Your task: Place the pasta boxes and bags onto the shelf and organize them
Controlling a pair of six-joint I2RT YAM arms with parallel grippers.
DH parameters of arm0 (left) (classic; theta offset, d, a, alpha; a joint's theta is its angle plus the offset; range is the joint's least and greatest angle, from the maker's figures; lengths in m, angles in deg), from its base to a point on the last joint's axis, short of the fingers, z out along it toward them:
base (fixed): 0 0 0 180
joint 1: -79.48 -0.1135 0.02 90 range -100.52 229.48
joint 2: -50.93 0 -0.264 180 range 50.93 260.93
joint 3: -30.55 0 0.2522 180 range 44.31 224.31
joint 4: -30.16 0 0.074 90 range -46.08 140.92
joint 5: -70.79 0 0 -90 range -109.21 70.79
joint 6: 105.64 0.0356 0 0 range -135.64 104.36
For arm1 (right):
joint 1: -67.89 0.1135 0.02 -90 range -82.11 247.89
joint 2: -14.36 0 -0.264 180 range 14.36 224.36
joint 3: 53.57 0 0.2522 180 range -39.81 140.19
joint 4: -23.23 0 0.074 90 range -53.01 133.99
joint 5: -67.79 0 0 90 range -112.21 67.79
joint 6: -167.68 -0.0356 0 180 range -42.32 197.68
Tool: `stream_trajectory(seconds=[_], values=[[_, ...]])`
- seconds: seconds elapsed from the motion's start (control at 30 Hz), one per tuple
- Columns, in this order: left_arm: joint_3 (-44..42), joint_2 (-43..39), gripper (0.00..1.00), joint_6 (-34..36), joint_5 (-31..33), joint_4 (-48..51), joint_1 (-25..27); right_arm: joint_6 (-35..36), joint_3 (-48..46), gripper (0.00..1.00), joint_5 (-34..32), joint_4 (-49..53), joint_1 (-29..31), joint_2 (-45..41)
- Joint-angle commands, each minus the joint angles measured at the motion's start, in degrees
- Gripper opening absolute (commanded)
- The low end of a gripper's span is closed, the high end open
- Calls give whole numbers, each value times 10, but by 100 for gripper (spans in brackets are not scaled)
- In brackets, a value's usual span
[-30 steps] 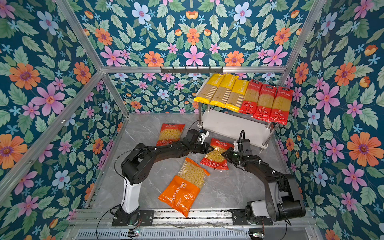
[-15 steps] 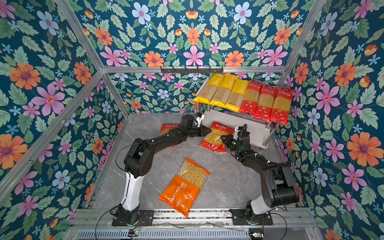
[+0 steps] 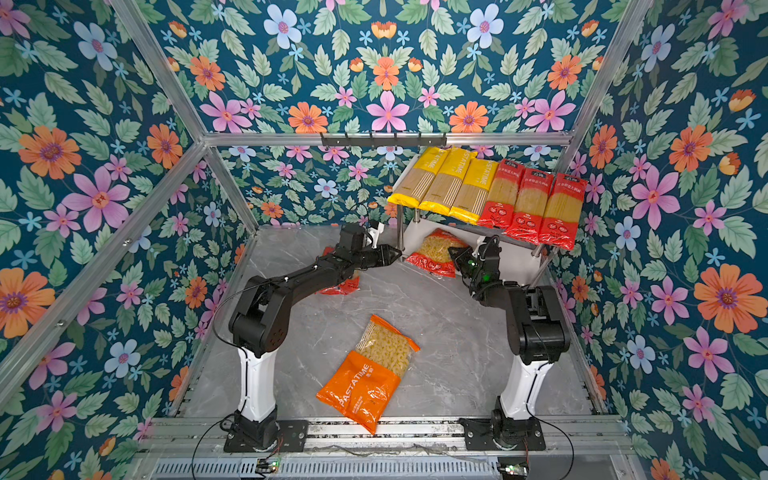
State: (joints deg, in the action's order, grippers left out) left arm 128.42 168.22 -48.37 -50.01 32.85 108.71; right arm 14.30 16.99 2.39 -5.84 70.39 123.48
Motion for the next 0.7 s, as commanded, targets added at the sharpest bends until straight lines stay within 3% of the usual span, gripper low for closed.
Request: stream_trajectory(seconds=[0.0,0.43,0.5,0.67], values=[[-38,-31,41,1,7,-34,-3,-34,10,0,18,-25,2,23],[-119,-98,42,-4,19,-41,-4,35,188,0,43,132,17,113],[-128,-105,41,-1,21,-40,-4,51,214,6,60,172,18,126],[-146,-116,41,-1,21,-40,-4,50,201,40,68,193,18,109]])
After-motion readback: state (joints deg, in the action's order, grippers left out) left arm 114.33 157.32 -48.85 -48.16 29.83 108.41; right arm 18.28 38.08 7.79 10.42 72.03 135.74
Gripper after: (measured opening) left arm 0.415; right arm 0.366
